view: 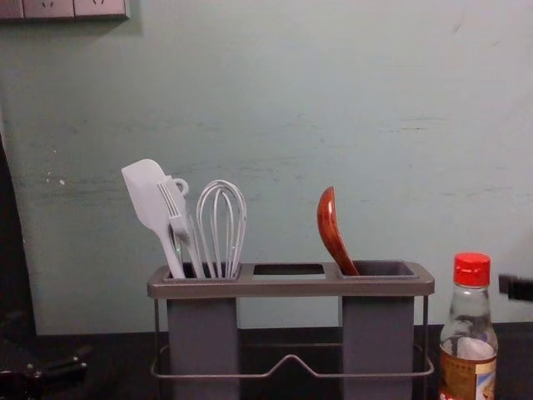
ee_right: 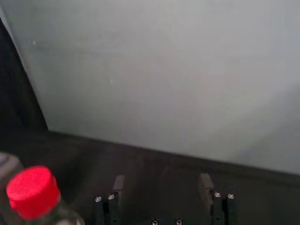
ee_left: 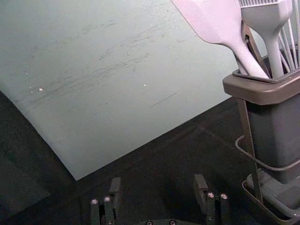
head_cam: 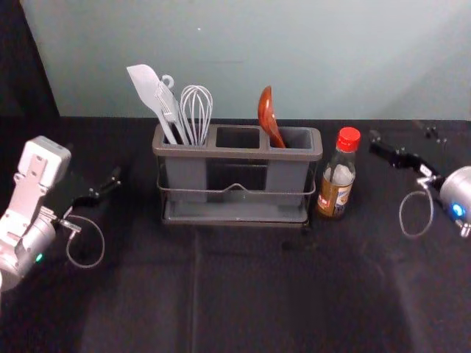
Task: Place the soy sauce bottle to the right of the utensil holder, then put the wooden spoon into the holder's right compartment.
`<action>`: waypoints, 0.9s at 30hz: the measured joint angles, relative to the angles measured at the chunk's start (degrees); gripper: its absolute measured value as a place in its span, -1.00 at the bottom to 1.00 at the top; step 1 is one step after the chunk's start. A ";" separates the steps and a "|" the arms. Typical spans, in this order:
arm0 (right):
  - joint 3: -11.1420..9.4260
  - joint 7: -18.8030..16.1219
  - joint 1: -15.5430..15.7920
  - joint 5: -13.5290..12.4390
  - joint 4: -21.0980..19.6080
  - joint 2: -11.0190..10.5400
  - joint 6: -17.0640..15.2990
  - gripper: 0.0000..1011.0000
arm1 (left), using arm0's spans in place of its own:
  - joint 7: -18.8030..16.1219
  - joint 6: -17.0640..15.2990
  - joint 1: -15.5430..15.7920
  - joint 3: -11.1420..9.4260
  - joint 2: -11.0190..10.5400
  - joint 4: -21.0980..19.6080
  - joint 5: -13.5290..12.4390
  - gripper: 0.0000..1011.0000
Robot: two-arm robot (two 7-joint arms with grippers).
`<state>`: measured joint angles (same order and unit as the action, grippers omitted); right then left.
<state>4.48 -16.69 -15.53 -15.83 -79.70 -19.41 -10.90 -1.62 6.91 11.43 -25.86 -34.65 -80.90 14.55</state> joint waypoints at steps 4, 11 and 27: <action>0.68 -1.18 0.00 -1.16 1.70 -0.50 -0.34 0.98 | 0.00 0.00 0.00 0.00 0.00 0.00 0.00 0.98; 1.90 -2.72 -0.22 -2.47 2.40 -1.20 0.42 0.98 | 0.00 0.00 0.00 0.00 0.00 0.00 0.00 0.98; 2.86 -1.40 -0.27 -2.96 1.96 -1.92 0.93 0.98 | 0.00 0.00 0.00 0.00 0.00 0.00 0.00 0.98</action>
<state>7.34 -18.09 -15.80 -18.79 -77.74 -21.33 -9.97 -1.62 6.91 11.43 -25.86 -34.64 -80.90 14.55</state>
